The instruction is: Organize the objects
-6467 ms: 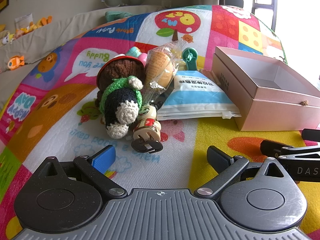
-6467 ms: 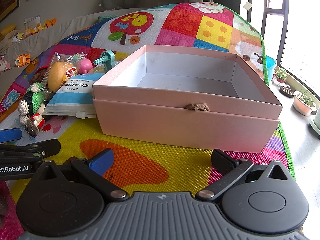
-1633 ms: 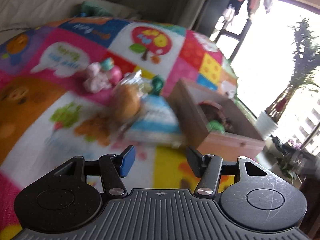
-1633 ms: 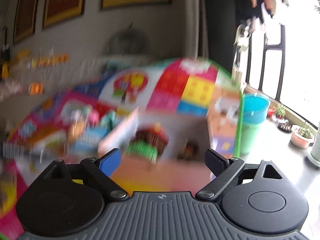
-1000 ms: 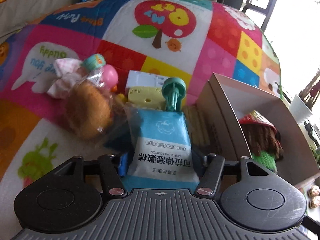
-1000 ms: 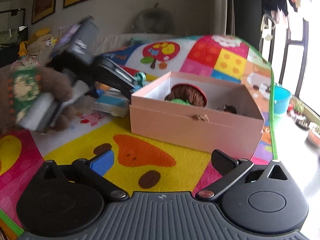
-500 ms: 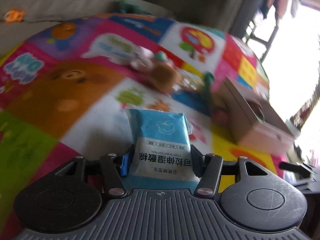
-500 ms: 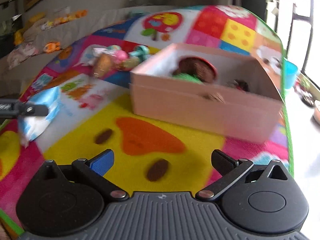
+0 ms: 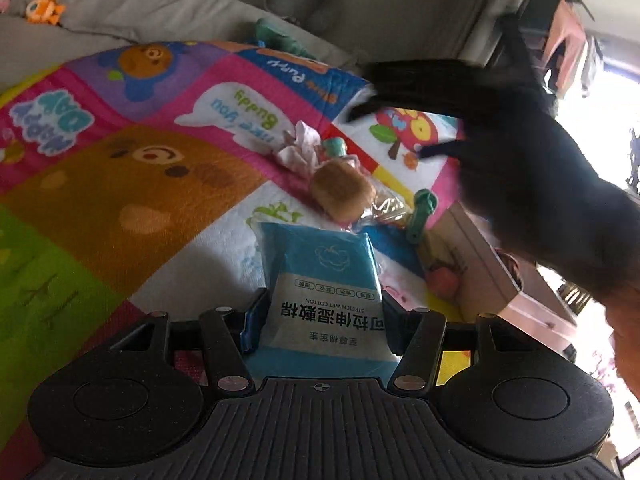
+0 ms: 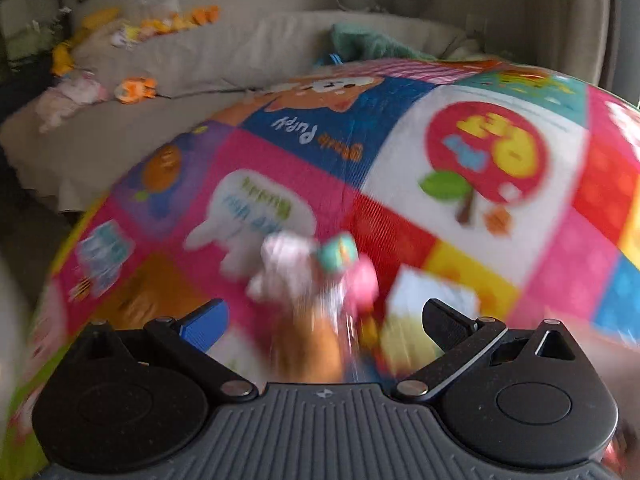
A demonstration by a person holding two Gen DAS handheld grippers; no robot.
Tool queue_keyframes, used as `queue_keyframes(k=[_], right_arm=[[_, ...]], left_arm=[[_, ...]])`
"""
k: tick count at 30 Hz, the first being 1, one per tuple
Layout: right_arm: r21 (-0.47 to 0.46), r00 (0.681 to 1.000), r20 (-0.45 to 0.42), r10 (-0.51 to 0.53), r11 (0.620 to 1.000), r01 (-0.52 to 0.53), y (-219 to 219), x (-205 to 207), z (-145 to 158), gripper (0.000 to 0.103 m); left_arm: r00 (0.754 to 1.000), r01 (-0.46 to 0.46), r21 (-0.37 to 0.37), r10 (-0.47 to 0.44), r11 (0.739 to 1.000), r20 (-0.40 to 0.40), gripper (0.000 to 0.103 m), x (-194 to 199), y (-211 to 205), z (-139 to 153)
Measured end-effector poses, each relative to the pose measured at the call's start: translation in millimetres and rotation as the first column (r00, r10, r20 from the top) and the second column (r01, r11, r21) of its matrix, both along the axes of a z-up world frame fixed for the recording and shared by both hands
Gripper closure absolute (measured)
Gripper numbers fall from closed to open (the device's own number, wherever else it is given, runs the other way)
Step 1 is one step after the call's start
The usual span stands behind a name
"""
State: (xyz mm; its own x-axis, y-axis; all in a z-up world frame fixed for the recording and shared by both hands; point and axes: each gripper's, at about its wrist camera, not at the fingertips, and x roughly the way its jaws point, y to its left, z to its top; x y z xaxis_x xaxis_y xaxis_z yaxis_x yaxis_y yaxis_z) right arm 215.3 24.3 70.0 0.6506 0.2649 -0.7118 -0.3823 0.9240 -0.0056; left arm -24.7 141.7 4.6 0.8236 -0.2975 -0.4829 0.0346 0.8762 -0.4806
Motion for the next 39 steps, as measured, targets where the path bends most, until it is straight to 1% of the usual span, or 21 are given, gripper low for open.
queue_keyframes(k=[2, 4, 6, 7, 9, 12, 16, 18, 19, 20, 22, 23, 24, 27, 29, 31, 33, 35, 37, 38, 39], right_arm=[[-0.056, 1.000, -0.006, -0.004, 0.998, 0.004, 27.4, 31.6, -20.2, 0.000], [-0.148, 1.000, -0.011, 0.011, 0.989, -0.013, 47.1, 52.4, -39.7, 0.008], [-0.199, 0.997, -0.073, 0.034, 0.979, -0.048, 50.0, 64.7, -54.2, 0.040], [-0.198, 0.996, -0.075, 0.043, 0.979, -0.057, 45.1, 63.1, -55.2, 0.043], [-0.215, 0.995, -0.080, 0.056, 0.974, -0.072, 33.5, 53.0, -52.6, 0.049], [-0.183, 0.989, -0.131, 0.074, 0.978, -0.098, 10.2, 28.4, -46.3, 0.056], [-0.141, 0.970, -0.200, 0.138, 0.976, -0.168, -22.4, -30.3, -42.4, 0.059], [-0.169, 0.977, -0.161, 0.142, 0.971, -0.169, -37.5, -55.5, -34.2, 0.061], [-0.195, 0.985, -0.101, 0.138, 0.968, -0.156, -46.1, -67.4, -27.8, 0.061], [-0.251, 0.991, -0.001, 0.136, 0.959, -0.132, -50.4, -81.5, -20.6, 0.059], [-0.349, 0.971, 0.190, 0.147, 0.934, -0.074, -57.0, -109.0, -9.3, 0.054], [-0.326, 0.964, 0.220, 0.148, 0.943, -0.071, -63.0, -120.3, -2.2, 0.047], [-0.269, 0.967, 0.208, 0.144, 0.959, -0.085, -70.3, -127.6, 4.4, 0.040], [-0.038, 0.990, 0.090, 0.113, 0.993, -0.110, -85.3, -141.8, 8.6, 0.027], [0.102, 0.997, -0.007, 0.074, 0.992, -0.073, -86.8, -144.5, -3.7, 0.023], [0.190, 0.997, -0.078, 0.019, 0.982, -0.004, -82.5, -141.4, -20.2, 0.023], [0.240, 0.989, -0.142, -0.045, 0.968, 0.079, -74.6, -134.8, -39.7, 0.023], [0.248, 0.979, -0.184, -0.085, 0.960, 0.130, -65.5, -125.4, -54.9, 0.023], [0.257, 0.976, -0.209, -0.067, 0.959, 0.121, -60.2, -117.9, -64.5, 0.024], [0.248, 0.979, -0.193, -0.064, 0.962, 0.112, -56.5, -118.4, -64.9, 0.026], [0.241, 0.982, -0.183, -0.036, 0.967, 0.080, -53.7, -120.6, -64.2, 0.038]], left_arm=[[1.000, -0.002, -0.024, 0.002, 1.000, 0.002, 0.041, -0.3, 3.1, -1.4], [1.000, -0.005, -0.048, 0.005, 0.999, 0.004, 0.041, -0.6, 5.7, -2.7], [1.000, -0.011, -0.067, 0.011, 0.998, 0.008, 0.041, -1.2, 7.8, -3.4], [1.000, -0.014, -0.073, 0.015, 0.997, 0.012, 0.041, -1.2, 8.4, -3.8], [1.000, -0.018, -0.078, 0.019, 0.997, 0.012, 0.041, -1.2, 9.1, -3.8], [1.000, -0.018, -0.094, 0.019, 0.995, 0.010, 0.041, -0.4, 11.2, -4.0], [1.000, -0.016, -0.103, 0.017, 0.995, 0.008, 0.041, -1.0, 12.6, -4.3], [1.000, -0.018, -0.102, 0.019, 0.995, 0.010, 0.041, -1.5, 12.4, -4.5], [1.000, -0.019, -0.105, 0.021, 0.994, 0.009, 0.041, -1.4, 12.8, -4.7], [1.000, -0.019, -0.108, 0.020, 0.994, 0.008, 0.041, -1.3, 13.1, -5.1], [1.000, -0.020, -0.111, 0.021, 0.994, 0.009, 0.041, -1.6, 13.3, -5.2], [1.000, -0.021, -0.112, 0.022, 0.994, 0.010, 0.041, -1.7, 13.2, -5.0], [1.000, -0.023, -0.111, 0.025, 0.994, 0.011, 0.041, -1.9, 13.2, -4.8], [0.999, -0.043, -0.106, 0.046, 0.994, 0.026, 0.041, -5.3, 13.3, -2.8], [0.996, -0.067, -0.093, 0.072, 0.993, 0.047, 0.042, -9.3, 12.4, 0.1], [0.992, -0.092, -0.074, 0.098, 0.993, 0.076, 0.042, -14.0, 11.1, 2.9], [0.990, -0.101, -0.065, 0.107, 0.993, 0.089, 0.042, -16.2, 10.3, 4.0], [0.989, -0.107, -0.068, 0.113, 0.992, 0.092, 0.042, -17.1, 11.2, 3.9], [0.987, -0.115, -0.073, 0.122, 0.991, 0.101, 0.042, -18.9, 12.0, 4.0], [0.986, -0.120, -0.074, 0.127, 0.990, 0.108, 0.042, -20.3, 12.3, 4.3], [0.985, -0.123, -0.075, 0.131, 0.990, 0.114, 0.042, -21.3, 12.3, 4.5]])
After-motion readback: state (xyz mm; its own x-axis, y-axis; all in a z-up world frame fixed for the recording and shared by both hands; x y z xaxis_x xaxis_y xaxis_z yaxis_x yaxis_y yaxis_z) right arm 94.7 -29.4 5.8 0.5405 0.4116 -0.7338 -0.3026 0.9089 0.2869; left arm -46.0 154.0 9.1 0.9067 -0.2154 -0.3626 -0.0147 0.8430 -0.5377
